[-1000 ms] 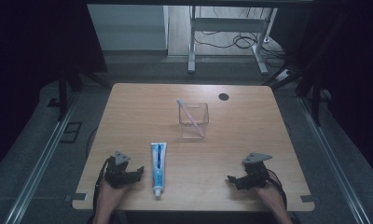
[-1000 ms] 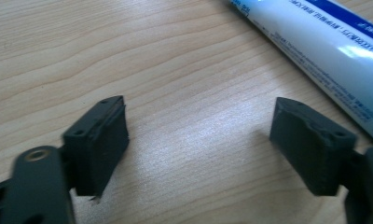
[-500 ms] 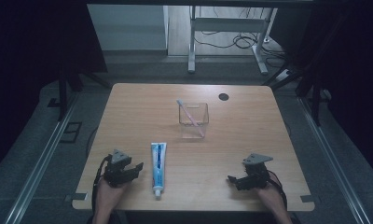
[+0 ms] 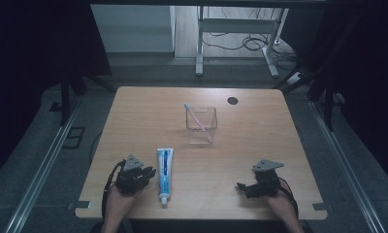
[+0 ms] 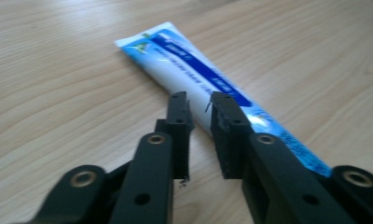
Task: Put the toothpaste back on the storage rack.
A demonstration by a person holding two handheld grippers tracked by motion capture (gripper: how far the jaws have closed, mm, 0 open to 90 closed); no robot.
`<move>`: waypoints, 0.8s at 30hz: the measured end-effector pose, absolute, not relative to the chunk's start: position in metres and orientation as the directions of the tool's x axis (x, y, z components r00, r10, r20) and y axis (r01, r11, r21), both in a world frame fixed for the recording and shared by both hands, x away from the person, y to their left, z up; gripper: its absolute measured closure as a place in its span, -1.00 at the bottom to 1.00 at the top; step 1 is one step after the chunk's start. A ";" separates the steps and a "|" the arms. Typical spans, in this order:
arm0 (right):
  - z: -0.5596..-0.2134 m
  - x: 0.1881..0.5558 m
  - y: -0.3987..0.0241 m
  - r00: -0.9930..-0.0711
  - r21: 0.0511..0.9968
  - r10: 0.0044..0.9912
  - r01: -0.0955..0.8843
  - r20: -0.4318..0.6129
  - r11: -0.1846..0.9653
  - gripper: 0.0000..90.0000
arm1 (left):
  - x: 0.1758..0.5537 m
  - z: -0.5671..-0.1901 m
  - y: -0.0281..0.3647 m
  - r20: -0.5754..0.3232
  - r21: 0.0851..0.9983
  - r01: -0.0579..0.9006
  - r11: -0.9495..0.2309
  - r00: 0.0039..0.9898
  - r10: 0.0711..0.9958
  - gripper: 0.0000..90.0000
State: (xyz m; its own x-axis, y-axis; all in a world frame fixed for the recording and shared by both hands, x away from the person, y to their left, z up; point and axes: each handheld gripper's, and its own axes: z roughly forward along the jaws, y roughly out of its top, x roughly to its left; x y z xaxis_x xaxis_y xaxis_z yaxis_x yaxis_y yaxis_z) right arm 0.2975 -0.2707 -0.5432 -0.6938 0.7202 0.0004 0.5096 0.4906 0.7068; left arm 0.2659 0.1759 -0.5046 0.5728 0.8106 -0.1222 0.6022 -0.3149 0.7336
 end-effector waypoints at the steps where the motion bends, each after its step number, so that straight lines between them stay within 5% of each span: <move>1: -0.543 0.297 -0.271 -0.694 0.707 0.720 0.509 0.000 0.491 -0.96 | 0.265 -0.504 0.173 -0.122 0.733 0.600 -0.320 0.579 0.806 0.78; 8: -0.543 0.297 -0.271 -0.693 0.707 0.721 0.509 0.000 0.490 -0.96 | 0.262 -0.500 0.157 -0.128 0.718 0.585 -0.377 0.643 0.755 0.98; 24: -0.543 0.297 -0.271 -0.693 0.707 0.721 0.509 0.000 0.490 -0.96 | 0.262 -0.508 0.122 -0.135 0.666 0.594 -0.451 0.691 0.710 0.99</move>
